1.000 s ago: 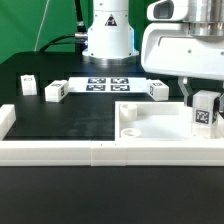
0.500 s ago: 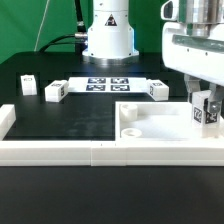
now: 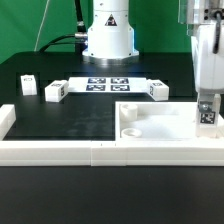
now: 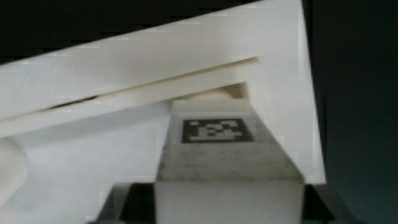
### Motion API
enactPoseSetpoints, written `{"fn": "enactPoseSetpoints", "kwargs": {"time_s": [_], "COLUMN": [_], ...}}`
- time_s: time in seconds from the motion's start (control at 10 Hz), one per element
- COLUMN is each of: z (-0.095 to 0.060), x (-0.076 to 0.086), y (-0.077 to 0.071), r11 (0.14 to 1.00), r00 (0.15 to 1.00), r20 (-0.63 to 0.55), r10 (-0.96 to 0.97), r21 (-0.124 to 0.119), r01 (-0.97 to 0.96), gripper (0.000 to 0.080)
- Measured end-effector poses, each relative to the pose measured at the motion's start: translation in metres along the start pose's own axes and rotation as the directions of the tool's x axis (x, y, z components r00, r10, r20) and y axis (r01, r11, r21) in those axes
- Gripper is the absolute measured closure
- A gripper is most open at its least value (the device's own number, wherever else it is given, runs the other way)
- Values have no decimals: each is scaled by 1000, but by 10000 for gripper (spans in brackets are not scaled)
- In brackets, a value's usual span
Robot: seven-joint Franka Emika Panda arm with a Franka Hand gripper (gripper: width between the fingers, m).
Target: Assemble one leg
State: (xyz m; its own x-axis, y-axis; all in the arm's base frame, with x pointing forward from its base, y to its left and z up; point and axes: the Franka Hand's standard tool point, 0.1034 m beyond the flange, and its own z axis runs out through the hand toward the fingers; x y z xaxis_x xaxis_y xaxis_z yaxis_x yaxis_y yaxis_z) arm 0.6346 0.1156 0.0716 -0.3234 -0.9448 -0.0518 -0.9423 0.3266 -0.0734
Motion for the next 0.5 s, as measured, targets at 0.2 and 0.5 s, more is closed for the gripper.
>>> {"fn": "enactPoseSetpoints", "kwargs": {"time_s": [0.2,0.5], "z": [0,0], "x": [2,2], "y": [0,0], "r11": [1000,1000], "r00": [999,1000], "r20": [5,2], "r10": [31,-12], "r21": [-1,1], "r01": [-31,12], "gripper": [507,373]}}
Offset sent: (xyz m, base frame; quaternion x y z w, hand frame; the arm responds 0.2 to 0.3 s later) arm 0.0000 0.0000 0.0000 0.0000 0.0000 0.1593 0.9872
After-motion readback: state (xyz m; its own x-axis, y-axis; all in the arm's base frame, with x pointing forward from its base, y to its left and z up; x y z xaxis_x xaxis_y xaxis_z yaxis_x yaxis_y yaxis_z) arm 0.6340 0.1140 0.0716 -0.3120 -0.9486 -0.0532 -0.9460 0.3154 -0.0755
